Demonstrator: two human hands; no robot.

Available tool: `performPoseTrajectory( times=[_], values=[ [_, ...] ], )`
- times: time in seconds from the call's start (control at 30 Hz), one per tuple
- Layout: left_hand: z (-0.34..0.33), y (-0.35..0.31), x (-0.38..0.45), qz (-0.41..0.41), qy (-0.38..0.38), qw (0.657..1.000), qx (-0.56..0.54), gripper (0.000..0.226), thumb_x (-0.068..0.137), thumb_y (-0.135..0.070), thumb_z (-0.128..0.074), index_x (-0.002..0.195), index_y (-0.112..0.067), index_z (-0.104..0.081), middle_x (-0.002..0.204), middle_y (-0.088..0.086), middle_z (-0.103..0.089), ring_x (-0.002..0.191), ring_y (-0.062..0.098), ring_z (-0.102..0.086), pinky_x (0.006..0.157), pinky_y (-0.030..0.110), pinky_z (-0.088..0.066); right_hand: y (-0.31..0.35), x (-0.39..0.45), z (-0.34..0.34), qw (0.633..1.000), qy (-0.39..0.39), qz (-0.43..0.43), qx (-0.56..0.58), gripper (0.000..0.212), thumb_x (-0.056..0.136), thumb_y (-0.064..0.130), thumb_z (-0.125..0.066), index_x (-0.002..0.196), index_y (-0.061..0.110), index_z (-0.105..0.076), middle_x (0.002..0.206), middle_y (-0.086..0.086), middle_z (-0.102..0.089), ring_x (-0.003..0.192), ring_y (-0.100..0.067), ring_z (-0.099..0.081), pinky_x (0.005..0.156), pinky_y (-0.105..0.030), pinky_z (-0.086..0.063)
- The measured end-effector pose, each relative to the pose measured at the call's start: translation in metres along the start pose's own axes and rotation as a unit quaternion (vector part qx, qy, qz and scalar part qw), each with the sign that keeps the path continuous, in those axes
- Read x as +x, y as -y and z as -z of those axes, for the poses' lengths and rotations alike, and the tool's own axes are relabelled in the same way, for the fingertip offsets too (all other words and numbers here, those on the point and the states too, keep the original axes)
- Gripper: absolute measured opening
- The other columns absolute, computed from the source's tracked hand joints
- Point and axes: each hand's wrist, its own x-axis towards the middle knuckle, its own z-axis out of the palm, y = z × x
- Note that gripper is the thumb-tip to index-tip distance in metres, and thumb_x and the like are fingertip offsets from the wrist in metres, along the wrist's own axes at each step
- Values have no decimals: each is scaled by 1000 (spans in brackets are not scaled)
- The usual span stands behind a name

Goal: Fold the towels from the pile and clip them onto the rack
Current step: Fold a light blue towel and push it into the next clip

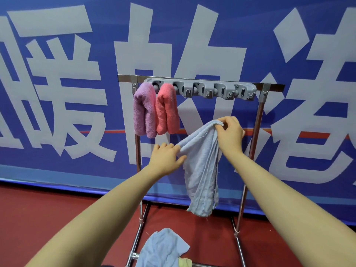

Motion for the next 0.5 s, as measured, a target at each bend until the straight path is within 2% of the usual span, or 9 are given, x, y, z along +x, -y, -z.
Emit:
performPoseTrajectory(
  times=[0.1, 0.2, 0.3, 0.4, 0.5],
  values=[
    [16, 12, 11, 5, -50, 998, 32, 39, 92, -53, -40, 106, -21, -57, 102, 1, -62, 98, 25, -54, 84, 38, -31, -11, -2, 4, 999, -4, -23, -27, 15, 92, 11, -53, 79, 19, -57, 92, 2, -55, 84, -14, -48, 89, -36, -32],
    [34, 20, 20, -3, -96, 995, 37, 36, 90, -52, -43, 97, -20, -58, 97, -1, -64, 94, 23, -53, 83, 37, -30, -19, -5, 6, 999, 6, -43, -33, 15, 91, 11, -53, 78, 18, -54, 86, 6, -51, 83, -17, -48, 92, -43, -37],
    [44, 22, 23, -2, -124, 992, 15, 35, 89, -53, -47, 92, -19, -56, 92, -2, -65, 90, 23, -54, 83, 38, -29, -21, -5, 6, 997, 32, -61, -20, 17, 91, 12, -52, 77, 19, -53, 80, 7, -55, 85, -20, -51, 95, -47, -38],
    [47, 24, 21, 21, -152, 987, -39, 26, 89, -43, -51, 82, -18, -52, 80, 1, -65, 82, 27, -57, 81, 38, -30, -20, -7, 5, 995, 68, -72, 16, 23, 89, 15, -54, 71, 29, -53, 75, 11, -59, 94, -28, -54, 92, -51, -43],
    [50, 25, 19, 54, -179, 966, -177, 18, 90, -29, -55, 80, -13, -53, 71, 1, -61, 74, 29, -57, 83, 39, -34, -16, -10, 4, 993, 82, -72, 51, 22, 88, 12, -57, 72, 26, -55, 77, 8, -60, 89, -23, -56, 82, -40, -48]
  ],
)
